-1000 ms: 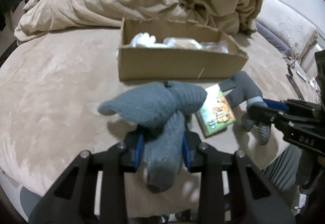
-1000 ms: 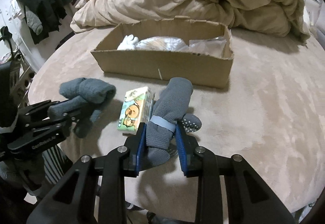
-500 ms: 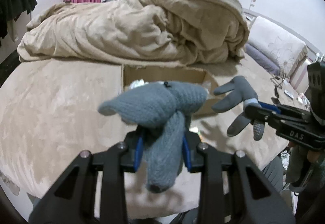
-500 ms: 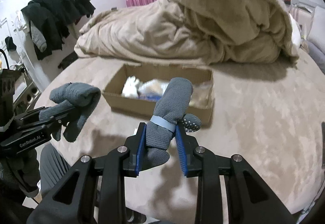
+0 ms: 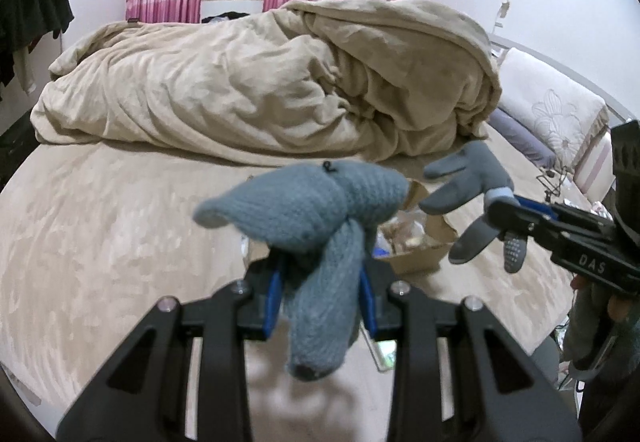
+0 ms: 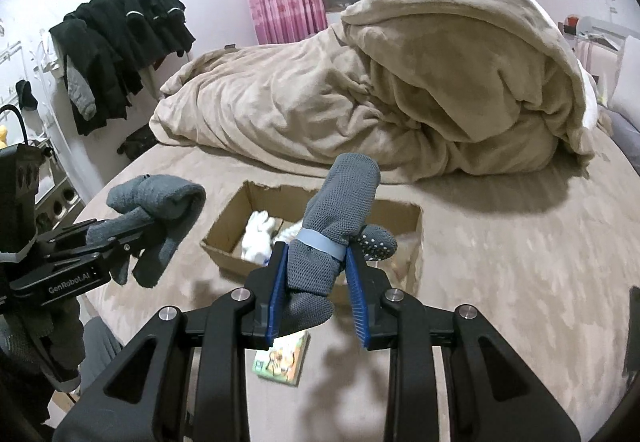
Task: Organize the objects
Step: 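Lower the grey gloves and grey socks into the box and release them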
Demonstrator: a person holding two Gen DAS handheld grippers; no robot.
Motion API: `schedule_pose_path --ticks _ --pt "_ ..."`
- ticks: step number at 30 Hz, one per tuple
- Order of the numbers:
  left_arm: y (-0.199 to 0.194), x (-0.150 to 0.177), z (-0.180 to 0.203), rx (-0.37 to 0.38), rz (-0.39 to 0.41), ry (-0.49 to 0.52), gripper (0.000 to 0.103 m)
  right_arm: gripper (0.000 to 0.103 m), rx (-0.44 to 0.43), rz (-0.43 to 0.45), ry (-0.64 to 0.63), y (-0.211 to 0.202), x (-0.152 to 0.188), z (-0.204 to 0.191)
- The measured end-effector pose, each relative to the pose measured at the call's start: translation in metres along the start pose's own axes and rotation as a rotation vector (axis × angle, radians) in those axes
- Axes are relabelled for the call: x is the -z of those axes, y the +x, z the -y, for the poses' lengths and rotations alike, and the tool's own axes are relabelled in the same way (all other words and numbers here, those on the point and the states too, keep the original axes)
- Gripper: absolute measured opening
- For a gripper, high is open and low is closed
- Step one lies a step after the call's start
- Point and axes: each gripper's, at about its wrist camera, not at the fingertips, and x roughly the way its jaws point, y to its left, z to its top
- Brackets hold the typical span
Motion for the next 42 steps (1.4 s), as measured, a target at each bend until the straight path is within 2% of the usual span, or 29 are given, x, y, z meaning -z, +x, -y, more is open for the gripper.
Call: schedule_pose_path --ticks 11,17,25,28,30,32,33,34,37,42 --pt "0.053 -0.014 -0.015 0.003 -0.024 -0.019 0.032 0.030 -0.009 -0.050 0.019 0.062 -0.010 0.014" --pt "0.089 -0.012 -0.017 0.010 -0.066 -0.022 0.032 0.030 0.000 -0.102 0.033 0.098 -0.004 0.020" --pt "0.125 -0.003 -0.024 0.023 -0.152 -0.052 0.037 0.032 0.018 -0.157 0.044 0.127 0.008 0.025" --pt "0.134 0.004 -0.026 0.022 -0.202 -0.054 0.039 0.039 0.035 -0.158 0.046 0.128 0.009 0.025" --pt "0.130 0.007 -0.026 0.019 -0.196 -0.058 0.041 0.051 0.035 -0.148 0.043 0.125 0.009 0.024" --pt "0.126 0.007 -0.025 0.018 -0.193 -0.061 0.045 0.070 0.031 -0.135 0.045 0.120 0.008 0.024" --pt "0.122 0.007 -0.024 0.023 -0.189 -0.062 0.050 0.072 0.031 -0.129 0.046 0.117 0.007 0.024" --pt "0.119 0.006 -0.023 0.020 -0.186 -0.061 0.059 0.075 0.033 -0.120 0.045 0.114 0.006 0.023" --pt "0.103 0.003 -0.019 0.008 -0.154 -0.052 0.075 0.083 0.037 -0.097 0.042 0.102 0.002 0.019" --pt "0.073 -0.003 -0.014 -0.006 -0.105 -0.034 0.080 0.083 0.033 -0.069 0.033 0.080 -0.002 0.010"
